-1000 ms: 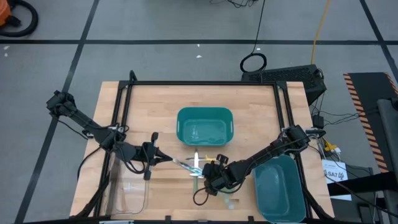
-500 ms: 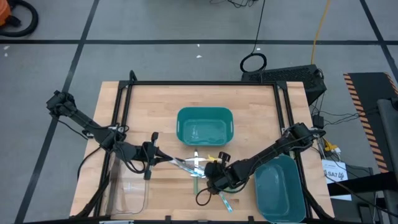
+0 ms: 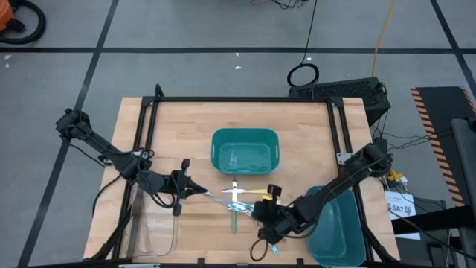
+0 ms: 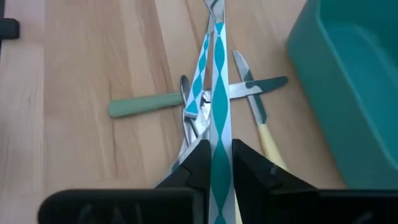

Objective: Sort silverware by color (type)
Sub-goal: Put the top right blue knife into the green bin

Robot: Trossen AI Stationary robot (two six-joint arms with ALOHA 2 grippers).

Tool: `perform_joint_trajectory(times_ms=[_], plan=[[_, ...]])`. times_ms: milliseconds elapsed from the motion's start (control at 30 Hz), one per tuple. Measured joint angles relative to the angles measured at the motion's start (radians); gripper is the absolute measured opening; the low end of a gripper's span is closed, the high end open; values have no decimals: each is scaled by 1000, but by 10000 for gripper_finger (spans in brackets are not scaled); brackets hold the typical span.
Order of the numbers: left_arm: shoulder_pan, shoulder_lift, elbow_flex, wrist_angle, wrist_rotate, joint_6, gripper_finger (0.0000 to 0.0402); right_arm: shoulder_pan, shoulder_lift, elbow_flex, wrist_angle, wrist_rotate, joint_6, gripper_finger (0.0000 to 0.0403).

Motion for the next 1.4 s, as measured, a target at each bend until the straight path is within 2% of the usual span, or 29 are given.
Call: perform_joint_trajectory(times_ms=[333, 633, 1067, 1400], plan=[[-1, 0, 0, 6, 0, -1, 4, 64, -39, 2, -54, 100, 11, 35], [-1, 0, 0, 48, 0, 36, 4, 67, -38, 2, -118, 102, 11, 35], [-1, 0, 0, 50, 0, 23, 6, 72, -38, 2, -111, 101, 26, 35], [-1, 0, 0, 76, 0, 53, 80, 60, -38, 2, -80, 101, -13, 35]])
